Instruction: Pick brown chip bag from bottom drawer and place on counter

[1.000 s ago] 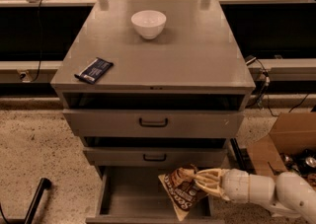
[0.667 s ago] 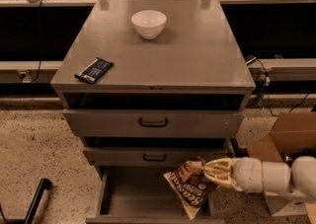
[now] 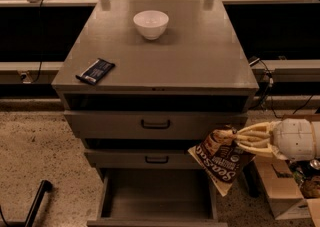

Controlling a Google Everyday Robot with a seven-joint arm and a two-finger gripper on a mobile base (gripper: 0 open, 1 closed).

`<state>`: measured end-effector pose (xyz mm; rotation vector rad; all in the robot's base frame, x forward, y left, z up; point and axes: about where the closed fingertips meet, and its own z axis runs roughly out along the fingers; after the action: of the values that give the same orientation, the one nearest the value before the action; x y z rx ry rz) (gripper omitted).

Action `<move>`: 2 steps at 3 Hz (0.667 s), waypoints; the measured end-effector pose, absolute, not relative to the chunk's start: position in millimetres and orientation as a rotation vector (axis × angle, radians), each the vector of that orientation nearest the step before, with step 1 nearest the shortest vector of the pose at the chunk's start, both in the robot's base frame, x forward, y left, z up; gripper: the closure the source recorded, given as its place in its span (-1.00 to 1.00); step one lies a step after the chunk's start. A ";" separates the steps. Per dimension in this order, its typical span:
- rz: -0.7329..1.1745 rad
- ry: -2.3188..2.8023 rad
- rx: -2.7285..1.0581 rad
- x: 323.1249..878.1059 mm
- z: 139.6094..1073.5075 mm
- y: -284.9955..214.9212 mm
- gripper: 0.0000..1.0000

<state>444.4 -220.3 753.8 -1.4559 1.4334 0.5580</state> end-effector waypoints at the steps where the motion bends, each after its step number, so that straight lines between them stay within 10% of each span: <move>1: 0.558 1.433 -1.456 444.4 753.8 -220.3 1.00; 2: 0.514 1.355 -1.480 435.5 777.7 -207.4 1.00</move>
Offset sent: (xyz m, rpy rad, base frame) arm -0.0301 0.0375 0.0786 0.0065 -0.2506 0.0739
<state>435.5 -207.4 777.7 -1.4800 1.3552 0.5143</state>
